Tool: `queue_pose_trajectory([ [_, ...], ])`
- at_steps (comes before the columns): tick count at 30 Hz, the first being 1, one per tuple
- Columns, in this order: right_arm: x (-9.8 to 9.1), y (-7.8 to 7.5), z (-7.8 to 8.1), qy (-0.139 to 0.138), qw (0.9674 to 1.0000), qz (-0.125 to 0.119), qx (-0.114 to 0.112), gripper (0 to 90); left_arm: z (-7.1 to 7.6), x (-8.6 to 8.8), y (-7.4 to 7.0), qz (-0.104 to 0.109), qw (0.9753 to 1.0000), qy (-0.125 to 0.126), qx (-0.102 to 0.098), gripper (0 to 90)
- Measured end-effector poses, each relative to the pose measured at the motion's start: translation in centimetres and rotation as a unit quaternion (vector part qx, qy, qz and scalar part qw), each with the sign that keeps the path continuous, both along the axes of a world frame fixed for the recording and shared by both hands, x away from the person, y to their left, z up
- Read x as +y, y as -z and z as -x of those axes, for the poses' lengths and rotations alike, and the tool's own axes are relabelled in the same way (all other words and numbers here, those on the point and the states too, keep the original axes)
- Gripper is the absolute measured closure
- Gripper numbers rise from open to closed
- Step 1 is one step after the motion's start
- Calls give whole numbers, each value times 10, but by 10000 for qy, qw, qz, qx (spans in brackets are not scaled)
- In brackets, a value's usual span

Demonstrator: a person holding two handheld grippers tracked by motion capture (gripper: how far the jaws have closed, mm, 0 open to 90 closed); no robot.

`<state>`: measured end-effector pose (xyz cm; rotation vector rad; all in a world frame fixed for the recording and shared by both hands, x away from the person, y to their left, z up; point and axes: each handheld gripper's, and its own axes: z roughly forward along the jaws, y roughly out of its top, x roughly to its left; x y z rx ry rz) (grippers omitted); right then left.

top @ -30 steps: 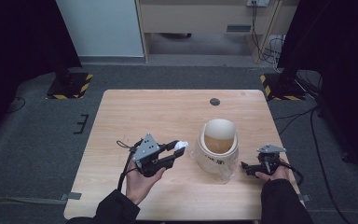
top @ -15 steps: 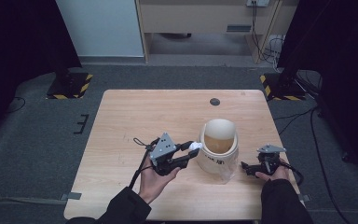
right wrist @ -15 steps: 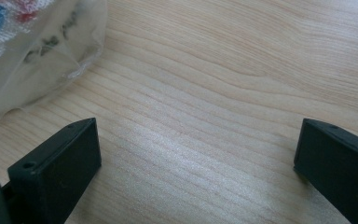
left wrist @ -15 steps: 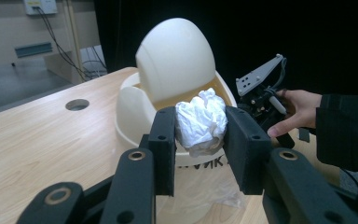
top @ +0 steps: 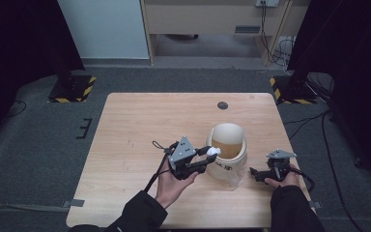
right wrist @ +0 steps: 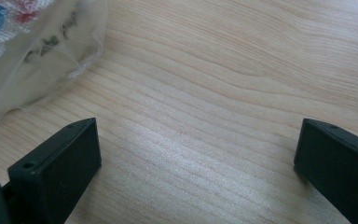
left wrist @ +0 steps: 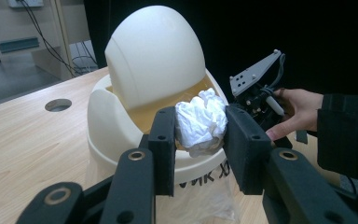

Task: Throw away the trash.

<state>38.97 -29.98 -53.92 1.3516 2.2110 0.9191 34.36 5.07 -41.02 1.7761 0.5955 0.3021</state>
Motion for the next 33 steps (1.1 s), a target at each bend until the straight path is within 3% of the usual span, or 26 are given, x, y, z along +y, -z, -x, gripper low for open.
queue_pose_trajectory([
  [33,0,0,0,-4,10000,9,-7,7,-20,-34,14,-191,9996,42,208,648],
])
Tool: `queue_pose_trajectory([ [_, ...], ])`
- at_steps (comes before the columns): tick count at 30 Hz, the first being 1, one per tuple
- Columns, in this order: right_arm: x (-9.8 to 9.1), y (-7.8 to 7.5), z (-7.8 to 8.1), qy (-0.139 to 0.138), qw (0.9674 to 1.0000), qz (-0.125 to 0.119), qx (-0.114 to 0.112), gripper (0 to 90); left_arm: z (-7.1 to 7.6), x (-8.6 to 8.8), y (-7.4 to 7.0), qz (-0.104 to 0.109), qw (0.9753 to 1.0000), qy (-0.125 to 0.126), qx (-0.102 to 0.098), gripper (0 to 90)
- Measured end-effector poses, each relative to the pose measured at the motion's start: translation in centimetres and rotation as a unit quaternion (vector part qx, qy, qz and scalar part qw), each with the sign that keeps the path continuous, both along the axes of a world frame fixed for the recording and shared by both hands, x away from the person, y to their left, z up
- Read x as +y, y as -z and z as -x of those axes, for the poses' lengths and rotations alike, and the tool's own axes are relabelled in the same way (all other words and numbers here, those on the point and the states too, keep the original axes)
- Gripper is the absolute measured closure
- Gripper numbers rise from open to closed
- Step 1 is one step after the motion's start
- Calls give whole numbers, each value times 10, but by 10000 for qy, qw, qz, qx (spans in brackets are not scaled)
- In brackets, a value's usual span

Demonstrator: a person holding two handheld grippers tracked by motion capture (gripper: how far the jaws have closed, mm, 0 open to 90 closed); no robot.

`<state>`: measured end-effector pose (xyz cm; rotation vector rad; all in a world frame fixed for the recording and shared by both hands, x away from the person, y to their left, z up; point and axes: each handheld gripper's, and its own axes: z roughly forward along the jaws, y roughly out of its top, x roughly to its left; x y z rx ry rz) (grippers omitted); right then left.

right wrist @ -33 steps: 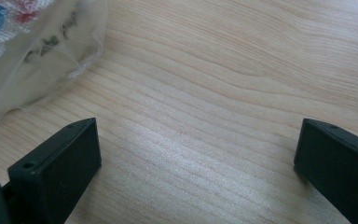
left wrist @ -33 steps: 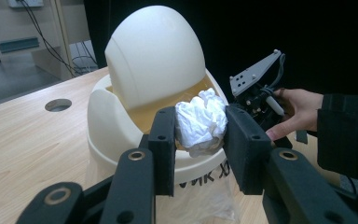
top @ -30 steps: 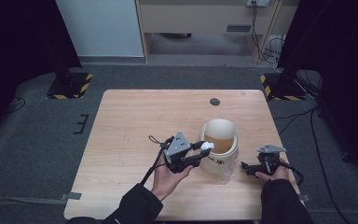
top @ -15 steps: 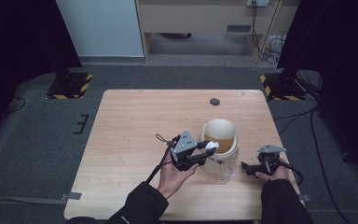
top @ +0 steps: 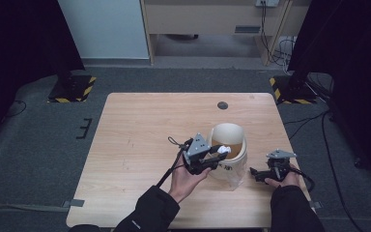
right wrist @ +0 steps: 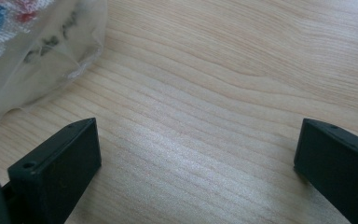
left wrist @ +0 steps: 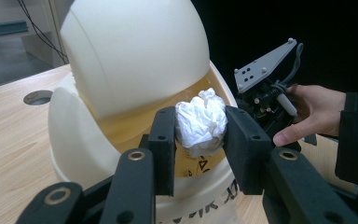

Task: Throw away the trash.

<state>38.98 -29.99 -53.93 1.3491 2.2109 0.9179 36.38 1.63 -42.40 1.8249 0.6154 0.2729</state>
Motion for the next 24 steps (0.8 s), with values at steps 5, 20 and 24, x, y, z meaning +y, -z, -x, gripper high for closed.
queue_pose_trajectory([
  [5,0,0,0,0,10000,-1,1,7,-3,-4,2,-56,10000,11,23,648],
  [20,0,0,0,-1,10000,0,0,7,-8,-10,7,-59,9999,41,78,583],
  [24,0,0,0,0,10000,-1,0,7,-7,-11,7,-24,10000,67,62,542],
])
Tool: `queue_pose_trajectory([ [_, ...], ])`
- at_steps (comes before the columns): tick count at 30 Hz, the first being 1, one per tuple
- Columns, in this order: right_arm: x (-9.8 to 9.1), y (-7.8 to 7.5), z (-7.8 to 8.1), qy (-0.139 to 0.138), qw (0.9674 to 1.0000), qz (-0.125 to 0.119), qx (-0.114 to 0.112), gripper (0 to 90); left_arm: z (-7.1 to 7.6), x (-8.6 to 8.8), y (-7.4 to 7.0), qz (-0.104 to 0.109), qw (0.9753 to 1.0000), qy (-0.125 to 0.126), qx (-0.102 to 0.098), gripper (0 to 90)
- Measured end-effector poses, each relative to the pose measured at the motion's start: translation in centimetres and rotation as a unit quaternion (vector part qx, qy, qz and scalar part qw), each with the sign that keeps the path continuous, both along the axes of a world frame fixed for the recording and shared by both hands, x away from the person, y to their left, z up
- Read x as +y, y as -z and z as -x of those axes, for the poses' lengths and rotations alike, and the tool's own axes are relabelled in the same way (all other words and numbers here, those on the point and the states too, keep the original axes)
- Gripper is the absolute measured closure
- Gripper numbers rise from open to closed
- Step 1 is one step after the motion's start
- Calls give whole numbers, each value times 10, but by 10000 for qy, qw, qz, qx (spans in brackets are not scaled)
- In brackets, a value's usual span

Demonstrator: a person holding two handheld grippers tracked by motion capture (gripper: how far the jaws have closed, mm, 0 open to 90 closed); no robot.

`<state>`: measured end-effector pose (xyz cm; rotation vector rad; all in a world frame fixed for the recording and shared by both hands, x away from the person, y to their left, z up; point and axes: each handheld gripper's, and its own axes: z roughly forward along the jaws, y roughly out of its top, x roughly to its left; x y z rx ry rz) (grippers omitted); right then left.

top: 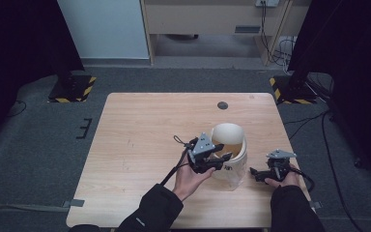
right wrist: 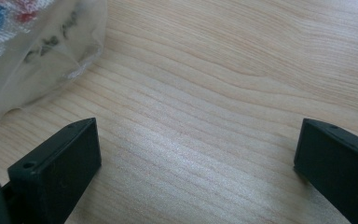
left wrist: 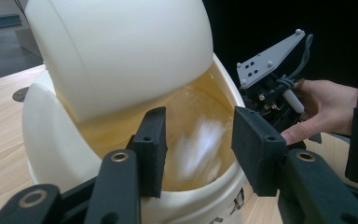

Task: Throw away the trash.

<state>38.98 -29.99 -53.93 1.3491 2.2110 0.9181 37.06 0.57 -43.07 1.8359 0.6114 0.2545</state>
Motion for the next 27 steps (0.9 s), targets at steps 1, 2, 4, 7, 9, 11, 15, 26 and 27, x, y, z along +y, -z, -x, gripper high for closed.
queue_pose_trajectory([
  [1,0,0,0,-1,10000,1,0,7,0,0,0,15,10000,7,3,538],
  [2,0,0,0,0,10000,0,0,7,1,0,0,16,10000,18,3,533],
  [4,0,0,0,0,10000,0,1,7,3,0,-2,6,10000,48,-12,528],
  [7,0,0,0,0,10000,0,0,7,7,2,-5,12,9999,106,-53,519],
  [9,0,0,0,9,10000,-7,0,7,10,5,-8,36,9999,138,-74,513],
  [11,0,0,0,7,10000,-6,-4,7,13,7,-11,27,9998,151,-100,502],
  [15,0,0,0,3,10000,-5,-11,7,19,15,-15,-31,9997,172,-167,479],
  [26,0,0,0,-6,10000,-1,2,7,32,51,-15,-238,9992,3,-335,374],
  [27,0,0,0,-6,10000,-1,2,7,32,56,-13,-275,9990,-35,-342,366],
])
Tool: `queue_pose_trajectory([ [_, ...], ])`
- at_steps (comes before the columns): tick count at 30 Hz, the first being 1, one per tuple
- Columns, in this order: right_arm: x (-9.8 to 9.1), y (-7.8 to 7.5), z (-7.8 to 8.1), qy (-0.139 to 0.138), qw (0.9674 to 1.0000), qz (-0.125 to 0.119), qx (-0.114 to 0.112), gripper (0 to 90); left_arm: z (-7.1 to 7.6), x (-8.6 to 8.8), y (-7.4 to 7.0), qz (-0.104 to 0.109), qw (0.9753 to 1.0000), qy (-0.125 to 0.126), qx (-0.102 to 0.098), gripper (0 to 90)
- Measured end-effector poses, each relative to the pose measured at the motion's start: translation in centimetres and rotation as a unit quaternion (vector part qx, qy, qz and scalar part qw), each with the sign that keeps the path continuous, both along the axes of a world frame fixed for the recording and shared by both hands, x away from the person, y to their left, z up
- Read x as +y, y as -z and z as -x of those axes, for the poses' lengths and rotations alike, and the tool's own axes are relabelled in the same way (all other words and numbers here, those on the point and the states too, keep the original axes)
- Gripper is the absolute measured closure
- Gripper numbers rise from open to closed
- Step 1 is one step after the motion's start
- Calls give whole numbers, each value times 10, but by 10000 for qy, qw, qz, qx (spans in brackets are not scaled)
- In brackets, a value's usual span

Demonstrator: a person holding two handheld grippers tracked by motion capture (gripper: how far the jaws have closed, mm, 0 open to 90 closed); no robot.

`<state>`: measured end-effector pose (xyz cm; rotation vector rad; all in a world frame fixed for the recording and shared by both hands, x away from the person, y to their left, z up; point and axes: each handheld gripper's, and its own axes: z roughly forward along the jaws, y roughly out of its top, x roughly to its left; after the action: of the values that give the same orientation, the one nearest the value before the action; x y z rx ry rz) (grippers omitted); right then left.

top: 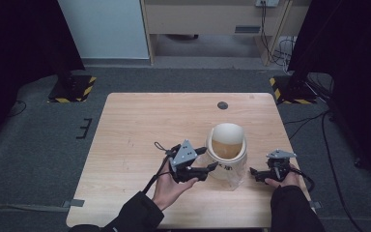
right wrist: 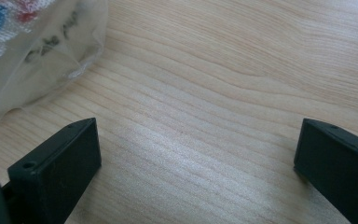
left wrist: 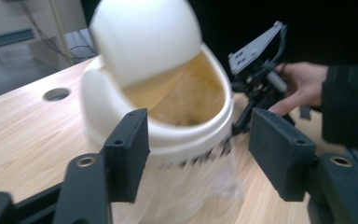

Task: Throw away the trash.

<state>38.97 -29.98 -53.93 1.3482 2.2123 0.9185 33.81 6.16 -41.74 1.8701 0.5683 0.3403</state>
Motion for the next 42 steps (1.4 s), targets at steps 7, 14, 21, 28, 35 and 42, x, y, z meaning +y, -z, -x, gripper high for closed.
queue_pose_trajectory([
  [7,0,0,0,-3,10000,0,0,7,4,39,21,-260,9990,-340,114,315],
  [14,0,0,0,5,10000,-7,-1,7,1,74,40,-512,9955,-733,312,267],
  [21,0,0,0,-3,10000,0,-1,7,1,111,62,-905,9881,-1017,716,220],
  [28,0,0,0,3,10000,-6,-2,7,-3,149,78,-1254,9739,-1473,1186,175],
  [35,0,0,0,-1,10000,-2,-1,7,-14,175,97,-1722,9536,-1861,1626,144],
  [42,0,0,0,5,10000,-8,-2,7,-21,190,106,-1855,9419,-2079,1875,119],
])
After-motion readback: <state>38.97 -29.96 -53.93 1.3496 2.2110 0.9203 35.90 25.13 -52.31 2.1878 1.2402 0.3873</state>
